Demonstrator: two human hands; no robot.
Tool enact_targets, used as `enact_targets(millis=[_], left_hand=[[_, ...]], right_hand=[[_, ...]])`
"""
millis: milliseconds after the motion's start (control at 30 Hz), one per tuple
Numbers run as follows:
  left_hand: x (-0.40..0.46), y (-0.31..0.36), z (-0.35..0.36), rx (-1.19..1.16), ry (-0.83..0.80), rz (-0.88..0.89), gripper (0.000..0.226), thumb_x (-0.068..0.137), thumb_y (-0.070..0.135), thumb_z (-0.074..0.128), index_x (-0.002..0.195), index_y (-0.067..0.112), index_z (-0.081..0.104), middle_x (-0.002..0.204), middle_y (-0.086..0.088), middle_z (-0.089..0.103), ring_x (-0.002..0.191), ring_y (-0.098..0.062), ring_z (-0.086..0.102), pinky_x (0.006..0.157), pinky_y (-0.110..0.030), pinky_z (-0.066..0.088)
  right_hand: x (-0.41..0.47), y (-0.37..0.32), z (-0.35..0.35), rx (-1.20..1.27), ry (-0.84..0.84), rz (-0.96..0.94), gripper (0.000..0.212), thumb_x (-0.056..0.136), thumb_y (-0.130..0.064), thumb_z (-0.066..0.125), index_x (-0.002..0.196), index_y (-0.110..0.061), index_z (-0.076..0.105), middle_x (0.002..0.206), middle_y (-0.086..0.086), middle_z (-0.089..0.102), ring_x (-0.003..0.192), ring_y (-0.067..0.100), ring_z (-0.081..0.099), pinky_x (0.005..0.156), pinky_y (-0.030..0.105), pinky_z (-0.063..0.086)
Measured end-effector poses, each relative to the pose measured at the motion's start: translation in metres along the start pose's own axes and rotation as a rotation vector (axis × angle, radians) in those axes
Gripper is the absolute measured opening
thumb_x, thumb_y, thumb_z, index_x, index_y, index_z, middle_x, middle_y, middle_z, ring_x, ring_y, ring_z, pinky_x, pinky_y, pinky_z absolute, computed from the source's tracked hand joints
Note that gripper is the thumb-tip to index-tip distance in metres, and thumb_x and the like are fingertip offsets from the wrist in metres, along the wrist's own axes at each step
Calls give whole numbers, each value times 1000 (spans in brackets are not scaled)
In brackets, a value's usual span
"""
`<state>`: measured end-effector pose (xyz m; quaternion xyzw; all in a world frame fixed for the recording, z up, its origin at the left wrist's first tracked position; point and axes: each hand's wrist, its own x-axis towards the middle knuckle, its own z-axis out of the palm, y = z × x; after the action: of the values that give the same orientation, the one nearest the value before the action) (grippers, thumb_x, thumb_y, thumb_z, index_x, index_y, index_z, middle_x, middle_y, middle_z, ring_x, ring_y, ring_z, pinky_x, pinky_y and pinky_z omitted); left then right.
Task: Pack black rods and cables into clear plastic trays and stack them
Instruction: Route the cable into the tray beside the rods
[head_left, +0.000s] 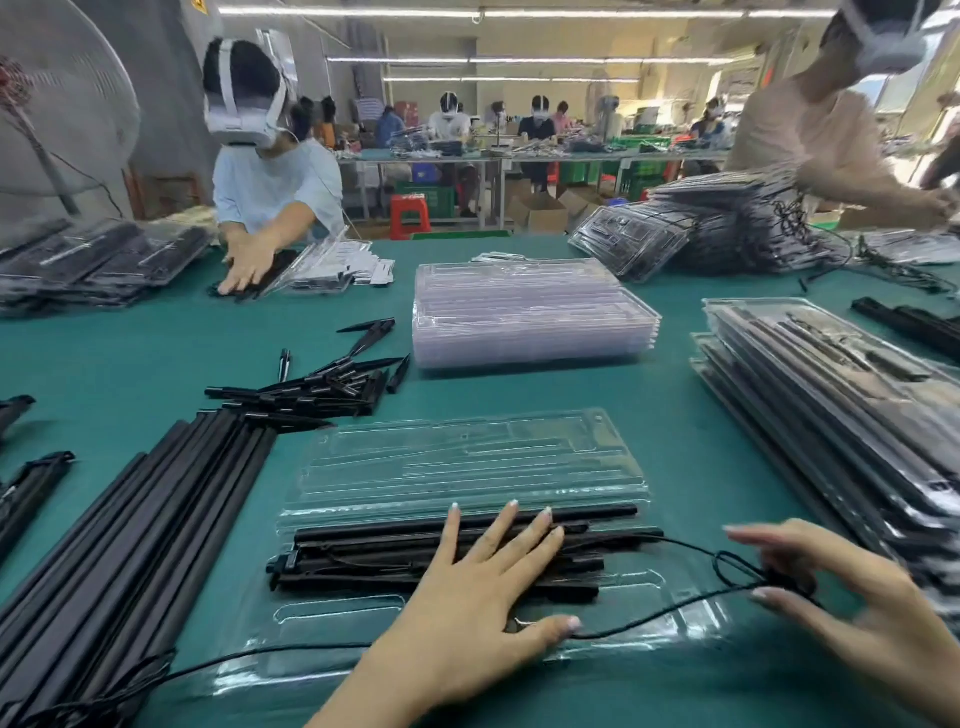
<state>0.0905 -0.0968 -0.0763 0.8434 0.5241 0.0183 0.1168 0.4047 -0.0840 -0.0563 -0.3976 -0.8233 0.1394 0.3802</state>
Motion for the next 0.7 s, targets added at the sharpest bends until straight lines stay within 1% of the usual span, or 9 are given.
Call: enact_targets(millis=[133, 233, 300, 400, 467, 533, 600, 633, 700], left_hand=[[0, 0, 2, 17, 9, 1, 72, 83, 78, 8, 145, 49, -15, 145, 34, -28, 132, 7, -36, 113, -50, -21], [-2, 2, 3, -10, 36, -5, 66, 84, 77, 11, 141, 57, -14, 146, 36, -26, 132, 8, -35, 112, -50, -23], [-3, 3, 3, -27, 39, -18, 64, 85, 78, 16, 140, 60, -12, 145, 37, -25, 133, 8, -34, 112, -49, -24], [-2, 5, 1, -39, 31, -50, 65, 85, 77, 22, 139, 61, -9, 146, 37, -24, 134, 6, -34, 111, -52, -25], [-1, 7, 1, -52, 25, -77, 65, 85, 76, 25, 139, 62, -7, 146, 37, -23, 135, 4, -33, 109, -53, -26], [-1, 9, 1, -56, 31, -96, 66, 84, 75, 27, 139, 62, -6, 147, 37, -22, 136, 2, -33, 108, -54, -27], [-1, 10, 2, -63, 43, -106, 67, 84, 75, 29, 140, 61, -5, 147, 37, -21, 136, 2, -32, 107, -55, -28], [-1, 10, 3, -65, 49, -110, 68, 83, 75, 29, 140, 61, -5, 147, 37, -21, 136, 2, -32, 107, -55, -28], [0, 11, 3, -68, 58, -113, 67, 82, 75, 29, 138, 64, -6, 146, 38, -21, 137, 2, -31, 107, -55, -28]], right_hand=[[7, -19, 0, 329, -99, 192, 27, 81, -18, 69, 104, -28, 58, 66, 4, 51, 54, 22, 40, 52, 29, 35], [23, -26, 2, 531, -243, 345, 10, 85, -26, 66, 92, -22, 59, 62, 6, 43, 55, 17, 31, 47, 22, 28], [33, -26, 8, 656, -280, 464, 2, 86, -20, 60, 84, -18, 59, 62, 4, 41, 54, 17, 28, 44, 19, 24], [38, -25, 18, 896, -278, 629, 11, 84, -13, 51, 76, -12, 58, 62, 8, 38, 49, 15, 25, 42, 18, 25], [36, -22, 20, 1028, -270, 673, 10, 79, -11, 53, 72, -10, 60, 62, 8, 40, 44, 10, 29, 41, 17, 27], [32, -17, 21, 1183, -266, 701, 9, 68, -9, 62, 76, -9, 65, 65, 8, 45, 43, 8, 33, 39, 17, 25], [28, -11, 22, 1271, -225, 718, 31, 56, -5, 66, 86, -5, 72, 72, 11, 54, 46, 9, 41, 39, 17, 33], [26, -9, 22, 1231, -206, 699, 39, 53, -1, 67, 91, -5, 74, 77, 12, 59, 49, 10, 46, 43, 17, 40], [26, -10, 22, 1036, -210, 558, 42, 64, 0, 72, 104, -11, 74, 88, 10, 67, 64, 12, 57, 58, 18, 49]])
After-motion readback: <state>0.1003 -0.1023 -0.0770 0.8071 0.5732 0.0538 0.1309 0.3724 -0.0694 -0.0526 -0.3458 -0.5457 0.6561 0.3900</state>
